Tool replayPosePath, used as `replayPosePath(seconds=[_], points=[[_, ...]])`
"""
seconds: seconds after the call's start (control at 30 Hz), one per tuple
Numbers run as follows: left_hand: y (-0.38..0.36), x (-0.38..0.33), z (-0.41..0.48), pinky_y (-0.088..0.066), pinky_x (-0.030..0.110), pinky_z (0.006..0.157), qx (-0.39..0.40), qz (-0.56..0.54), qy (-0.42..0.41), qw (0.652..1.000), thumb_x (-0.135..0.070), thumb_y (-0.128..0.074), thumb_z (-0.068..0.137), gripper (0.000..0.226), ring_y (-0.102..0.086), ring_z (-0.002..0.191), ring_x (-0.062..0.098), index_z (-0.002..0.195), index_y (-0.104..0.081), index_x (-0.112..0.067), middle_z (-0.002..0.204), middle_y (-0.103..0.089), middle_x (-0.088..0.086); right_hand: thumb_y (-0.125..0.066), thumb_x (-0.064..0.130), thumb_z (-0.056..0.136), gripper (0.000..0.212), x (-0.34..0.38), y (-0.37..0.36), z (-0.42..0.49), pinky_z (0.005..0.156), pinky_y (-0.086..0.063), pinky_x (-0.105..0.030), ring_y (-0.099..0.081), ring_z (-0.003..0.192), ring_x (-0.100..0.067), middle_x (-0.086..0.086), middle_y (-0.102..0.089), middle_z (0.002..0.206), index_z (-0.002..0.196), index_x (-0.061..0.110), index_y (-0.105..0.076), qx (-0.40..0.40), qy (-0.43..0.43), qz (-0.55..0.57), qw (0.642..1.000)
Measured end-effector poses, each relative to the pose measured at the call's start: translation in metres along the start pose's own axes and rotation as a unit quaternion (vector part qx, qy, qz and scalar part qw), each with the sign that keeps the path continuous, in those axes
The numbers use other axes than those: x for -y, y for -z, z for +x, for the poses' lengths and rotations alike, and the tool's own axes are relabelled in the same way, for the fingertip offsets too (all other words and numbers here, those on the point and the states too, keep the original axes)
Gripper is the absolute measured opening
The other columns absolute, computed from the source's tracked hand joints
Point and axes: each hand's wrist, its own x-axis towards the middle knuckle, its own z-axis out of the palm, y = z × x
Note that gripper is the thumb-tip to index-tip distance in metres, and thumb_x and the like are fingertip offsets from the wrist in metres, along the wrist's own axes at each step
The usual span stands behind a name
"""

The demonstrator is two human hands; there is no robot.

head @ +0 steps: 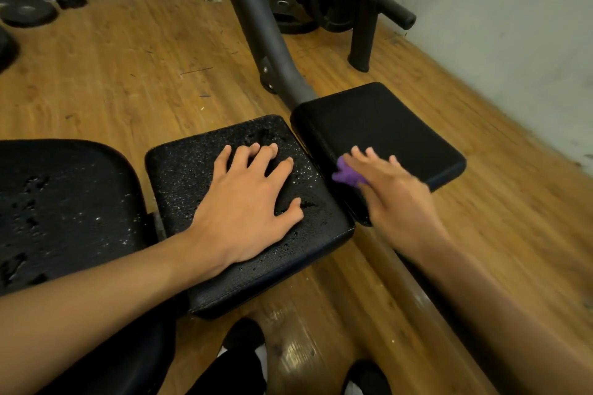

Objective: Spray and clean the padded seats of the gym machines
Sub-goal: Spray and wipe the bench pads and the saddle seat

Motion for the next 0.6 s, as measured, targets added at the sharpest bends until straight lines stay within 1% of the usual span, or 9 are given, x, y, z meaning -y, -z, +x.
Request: replayPosePath(seconds=[0.07,0.13,0.17,0.2,0.27,0.33,0.43,0.5,0.6], points=[[0.0,0.0,0.0,-0.019,0.058,0.122,-0.001,0.002,0.001,1.0,-0.067,-0.017,0.088,0.08,-0.028,0.148,0.031,0.153,-0.04,-0.025,0.159,-0.036,0.006,-0.039,0.025,0.098,0.052,0.015,0.0,-0.009,0.122,-0.006,-0.03,-0.015,0.15,-0.007,0.009,-0.031,0.159,0.15,0.028,-0.042,0.018,0.036,-0.007,0.999],[-0.001,-0.001,0.001,-0.019,0.058,0.122,-0.001,0.001,0.0,1.0,-0.066,-0.018,0.089,0.08,-0.028,0.148,0.031,0.154,-0.04,-0.025,0.16,-0.035,0.006,-0.041,0.017,0.102,0.053,0.012,0.005,0.004,0.121,-0.001,-0.029,-0.006,0.151,-0.009,0.008,-0.025,0.162,0.153,0.029,-0.035,0.045,0.026,-0.008,0.999],[-0.001,-0.001,0.001,-0.02,0.059,0.122,0.0,0.0,0.0,1.0,-0.066,-0.018,0.089,0.08,-0.028,0.148,0.032,0.153,-0.041,-0.024,0.16,-0.036,0.007,-0.043,0.011,0.103,0.056,0.008,0.006,0.017,0.121,-0.001,-0.031,-0.005,0.152,-0.013,0.007,-0.023,0.163,0.155,0.028,-0.032,0.056,0.023,-0.004,0.998],[-0.002,0.0,0.001,-0.02,0.059,0.122,-0.001,0.0,-0.001,1.0,-0.066,-0.019,0.089,0.079,-0.029,0.148,0.032,0.153,-0.041,-0.024,0.159,-0.037,0.007,-0.044,0.008,0.103,0.057,0.005,0.007,0.033,0.123,-0.002,-0.036,-0.005,0.153,-0.017,0.004,-0.023,0.164,0.155,0.026,-0.03,0.064,0.027,-0.002,0.998],[-0.002,0.001,0.001,-0.021,0.06,0.121,0.0,-0.003,-0.003,1.0,-0.065,-0.021,0.09,0.078,-0.03,0.147,0.033,0.152,-0.043,-0.023,0.158,-0.038,0.008,-0.044,0.008,0.104,0.055,-0.003,0.002,0.069,0.124,-0.003,-0.044,-0.004,0.153,-0.025,-0.002,-0.023,0.164,0.155,0.021,-0.029,0.071,0.032,-0.001,0.997],[-0.002,0.0,0.0,-0.022,0.061,0.121,-0.003,-0.005,-0.006,1.0,-0.065,-0.024,0.091,0.076,-0.032,0.146,0.033,0.15,-0.045,-0.023,0.157,-0.04,0.008,-0.043,0.01,0.105,0.053,-0.015,-0.004,0.111,0.123,-0.002,-0.049,-0.003,0.153,-0.031,-0.007,-0.023,0.164,0.156,0.018,-0.03,0.063,0.036,-0.011,0.997],[-0.002,0.0,0.001,-0.023,0.061,0.12,-0.006,-0.01,-0.007,1.0,-0.064,-0.029,0.091,0.073,-0.035,0.143,0.033,0.148,-0.048,-0.023,0.154,-0.043,0.008,-0.04,0.013,0.106,0.051,-0.026,-0.009,0.175,0.122,-0.001,-0.05,-0.002,0.153,-0.033,-0.008,-0.021,0.165,0.156,0.019,-0.031,0.065,0.031,-0.019,0.997],[-0.001,-0.001,0.002,-0.022,0.061,0.12,-0.007,-0.014,-0.006,1.0,-0.064,-0.03,0.09,0.073,-0.036,0.142,0.034,0.147,-0.049,-0.023,0.154,-0.044,0.008,-0.039,0.014,0.106,0.049,-0.032,-0.013,0.206,0.122,-0.003,-0.051,-0.003,0.153,-0.034,-0.008,-0.022,0.164,0.155,0.02,-0.034,0.06,0.022,-0.033,0.997],[-0.001,0.001,0.002,-0.021,0.061,0.121,-0.006,-0.009,-0.004,1.0,-0.064,-0.03,0.089,0.074,-0.036,0.142,0.033,0.147,-0.049,-0.023,0.154,-0.043,0.007,-0.039,0.015,0.105,0.047,-0.032,-0.023,0.223,0.122,-0.011,-0.053,-0.015,0.152,-0.037,-0.009,-0.032,0.161,0.151,0.023,-0.04,0.046,0.005,-0.049,0.998]])
